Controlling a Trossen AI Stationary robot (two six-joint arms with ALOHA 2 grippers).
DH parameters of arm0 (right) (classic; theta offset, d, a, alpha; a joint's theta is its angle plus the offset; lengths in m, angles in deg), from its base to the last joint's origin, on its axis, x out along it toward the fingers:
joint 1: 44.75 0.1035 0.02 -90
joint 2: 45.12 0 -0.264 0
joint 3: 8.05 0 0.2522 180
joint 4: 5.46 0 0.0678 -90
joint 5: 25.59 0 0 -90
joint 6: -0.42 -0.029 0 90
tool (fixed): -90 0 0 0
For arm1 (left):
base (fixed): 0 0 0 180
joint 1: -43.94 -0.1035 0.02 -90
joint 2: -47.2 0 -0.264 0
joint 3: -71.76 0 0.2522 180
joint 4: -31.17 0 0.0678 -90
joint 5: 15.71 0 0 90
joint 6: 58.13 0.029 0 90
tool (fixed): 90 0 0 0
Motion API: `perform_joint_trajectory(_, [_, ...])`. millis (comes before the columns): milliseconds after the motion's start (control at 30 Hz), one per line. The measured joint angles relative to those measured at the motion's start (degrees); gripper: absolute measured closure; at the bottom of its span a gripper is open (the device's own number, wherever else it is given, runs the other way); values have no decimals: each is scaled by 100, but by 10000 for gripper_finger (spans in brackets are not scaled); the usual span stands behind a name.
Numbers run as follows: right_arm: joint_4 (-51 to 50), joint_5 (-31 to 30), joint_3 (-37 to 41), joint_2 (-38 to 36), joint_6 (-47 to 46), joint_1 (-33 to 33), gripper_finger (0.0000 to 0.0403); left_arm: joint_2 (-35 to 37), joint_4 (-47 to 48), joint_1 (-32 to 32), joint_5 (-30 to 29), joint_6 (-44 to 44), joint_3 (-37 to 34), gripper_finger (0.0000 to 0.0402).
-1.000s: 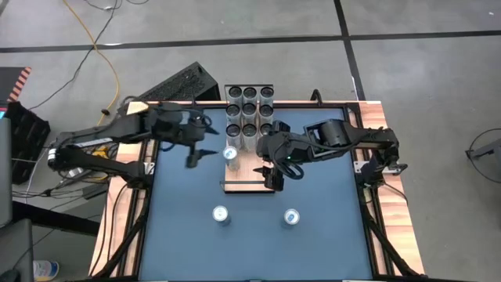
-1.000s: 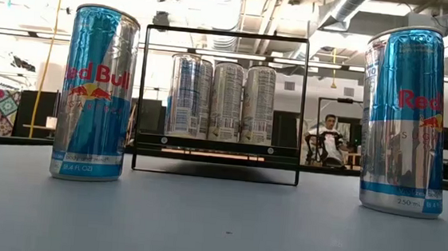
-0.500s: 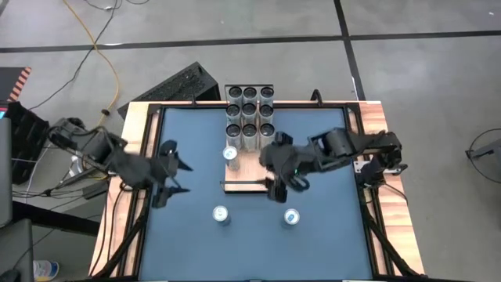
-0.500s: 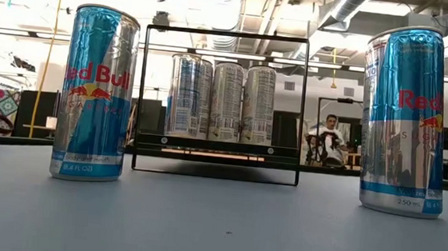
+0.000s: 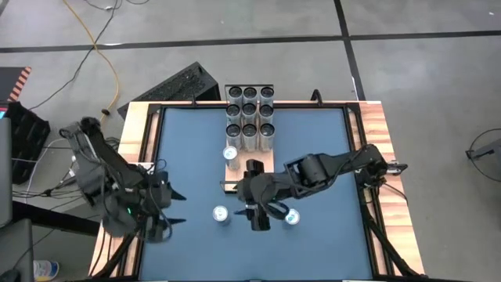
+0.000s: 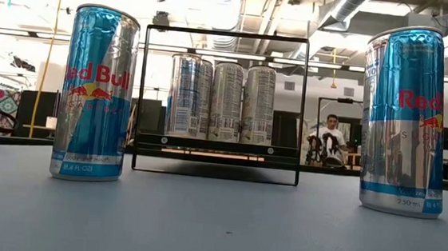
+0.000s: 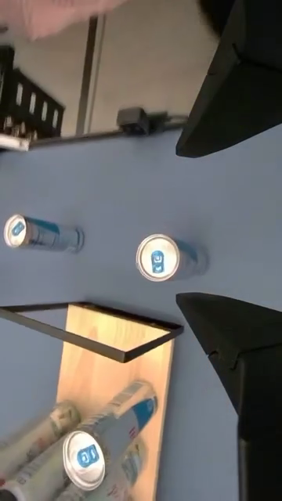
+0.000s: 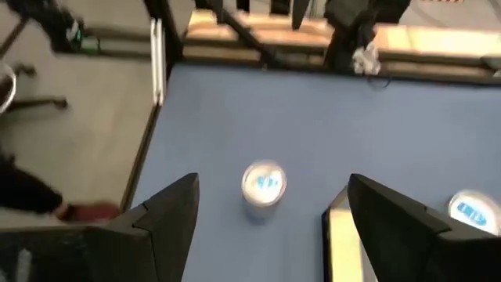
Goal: Place canned beverage on shelf
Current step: Put the left blue soda can on the shelf
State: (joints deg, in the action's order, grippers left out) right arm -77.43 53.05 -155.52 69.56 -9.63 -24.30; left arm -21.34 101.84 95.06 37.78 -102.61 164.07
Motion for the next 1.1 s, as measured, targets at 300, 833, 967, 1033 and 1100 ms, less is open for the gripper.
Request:
perform_joint_trajectory(300, [-1123, -151, -15, -451, -223, 156, 92, -1739, -414, -251, -1468, -1128, 14, 120])
perform_joint_trajectory(833, [-1920, -202, 7, -482, -210, 771, 92, -4852, 3209, -1352, -361, -3571, 3327, 120])
perform_joint_trajectory(967, [-2082, -202, 7, -545, -196, 859, 92, -5083, 3046, -1556, 802, -3826, 3665, 120])
perform_joint_trajectory(1033, [-2147, -205, 4, -595, -195, 882, 92, -5069, 3054, -1682, 1215, -4190, 3687, 120])
perform_joint_trajectory(1100, [-2230, -198, 6, -659, -222, 924, 92, -5050, 3311, -1761, 1475, -4605, 3691, 120])
